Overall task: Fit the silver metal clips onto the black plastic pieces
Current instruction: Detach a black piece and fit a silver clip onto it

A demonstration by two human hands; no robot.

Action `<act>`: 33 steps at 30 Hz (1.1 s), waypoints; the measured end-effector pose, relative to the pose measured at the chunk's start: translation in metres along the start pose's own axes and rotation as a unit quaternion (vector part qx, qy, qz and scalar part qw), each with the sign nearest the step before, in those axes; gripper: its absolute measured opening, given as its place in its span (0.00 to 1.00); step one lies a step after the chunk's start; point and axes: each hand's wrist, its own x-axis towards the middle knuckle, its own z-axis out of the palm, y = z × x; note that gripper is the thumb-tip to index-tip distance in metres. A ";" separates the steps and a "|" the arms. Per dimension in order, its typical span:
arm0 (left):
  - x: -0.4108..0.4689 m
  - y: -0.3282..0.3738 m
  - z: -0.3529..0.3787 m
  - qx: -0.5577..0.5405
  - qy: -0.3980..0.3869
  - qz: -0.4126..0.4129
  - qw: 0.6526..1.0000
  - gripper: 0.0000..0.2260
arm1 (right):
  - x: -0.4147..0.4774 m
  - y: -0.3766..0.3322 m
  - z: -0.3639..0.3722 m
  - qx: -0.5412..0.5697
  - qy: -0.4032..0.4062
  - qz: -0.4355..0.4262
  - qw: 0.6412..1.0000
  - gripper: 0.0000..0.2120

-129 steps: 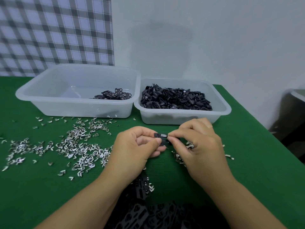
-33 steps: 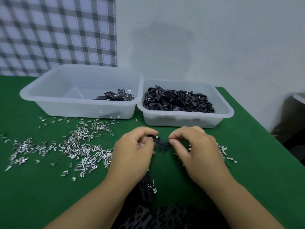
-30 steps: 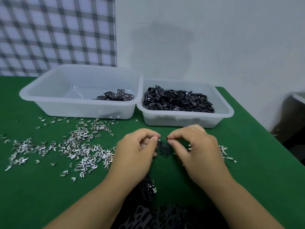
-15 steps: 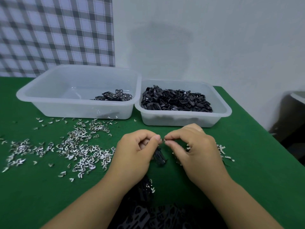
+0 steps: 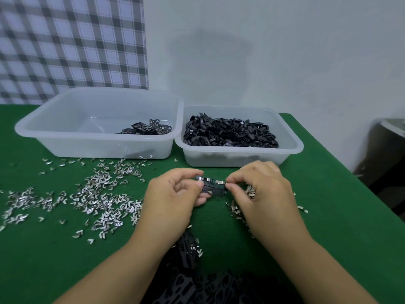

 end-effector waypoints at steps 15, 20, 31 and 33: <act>-0.001 0.002 0.000 -0.002 -0.015 -0.006 1.000 0.07 | 0.000 -0.002 0.001 -0.006 -0.011 -0.003 1.000 0.05; -0.001 0.002 0.000 -0.001 -0.019 -0.007 1.000 0.07 | 0.001 -0.001 0.001 0.000 -0.004 0.005 1.000 0.05; -0.002 0.003 0.000 0.003 -0.019 -0.008 1.000 0.07 | 0.002 -0.001 0.002 0.013 -0.016 0.015 1.000 0.04; -0.002 0.003 0.000 0.000 -0.022 -0.009 1.000 0.08 | 0.001 0.000 0.002 0.029 -0.014 0.023 0.999 0.04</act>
